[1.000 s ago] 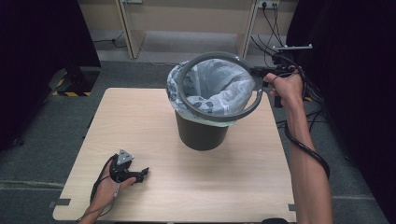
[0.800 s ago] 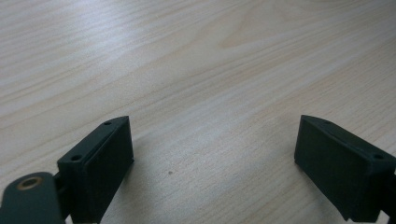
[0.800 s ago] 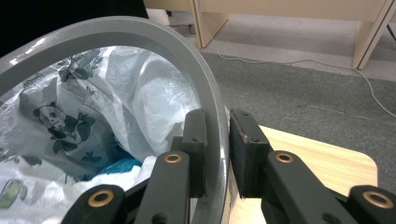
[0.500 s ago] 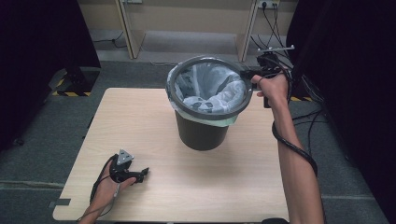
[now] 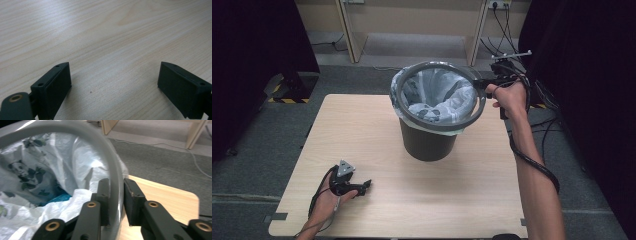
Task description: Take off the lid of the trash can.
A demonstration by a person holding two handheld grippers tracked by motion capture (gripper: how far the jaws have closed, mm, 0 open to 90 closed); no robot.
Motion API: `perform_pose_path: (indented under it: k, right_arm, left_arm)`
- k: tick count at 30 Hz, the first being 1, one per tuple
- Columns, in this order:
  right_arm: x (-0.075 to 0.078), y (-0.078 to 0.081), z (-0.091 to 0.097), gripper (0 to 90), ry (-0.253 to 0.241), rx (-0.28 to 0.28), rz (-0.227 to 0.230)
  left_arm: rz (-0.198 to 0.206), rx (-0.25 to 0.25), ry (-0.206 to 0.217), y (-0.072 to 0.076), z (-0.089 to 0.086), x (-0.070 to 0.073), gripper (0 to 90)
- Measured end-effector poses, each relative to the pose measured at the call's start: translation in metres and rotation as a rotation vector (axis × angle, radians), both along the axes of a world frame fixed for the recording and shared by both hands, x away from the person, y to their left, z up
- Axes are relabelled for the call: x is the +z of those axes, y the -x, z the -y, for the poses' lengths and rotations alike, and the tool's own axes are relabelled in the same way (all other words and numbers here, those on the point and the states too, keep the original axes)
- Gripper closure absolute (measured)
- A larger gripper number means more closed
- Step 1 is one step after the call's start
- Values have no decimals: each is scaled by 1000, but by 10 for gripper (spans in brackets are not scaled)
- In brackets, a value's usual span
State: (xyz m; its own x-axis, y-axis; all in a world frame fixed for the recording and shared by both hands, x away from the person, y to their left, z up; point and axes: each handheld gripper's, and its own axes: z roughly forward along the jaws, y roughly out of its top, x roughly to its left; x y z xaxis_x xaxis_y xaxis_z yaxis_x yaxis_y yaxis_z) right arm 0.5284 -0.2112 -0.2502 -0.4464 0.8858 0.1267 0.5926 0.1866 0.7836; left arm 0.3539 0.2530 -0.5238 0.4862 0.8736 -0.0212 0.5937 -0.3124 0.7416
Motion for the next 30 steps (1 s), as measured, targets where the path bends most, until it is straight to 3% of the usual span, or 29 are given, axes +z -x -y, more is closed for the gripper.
perform_pose_path:
  k: [6, 13, 20, 30]
  right_arm:
    - [5, 3, 5, 787, 4, -6, 27]
    - [15, 7, 19, 791, -43, -24, 57]
    - [19, 11, 43, 790, -108, -51, 72]
    - [13, 20, 85, 790, -164, -102, 78]
  left_arm:
    - [-1, 0, -1, 0, 0, 0, 108]
    - [-1, 0, -1, 0, 0, 0, 108]
    - [-1, 0, -1, 0, 0, 0, 108]
    - [0, 0, 0, 0, 0, 0, 108]
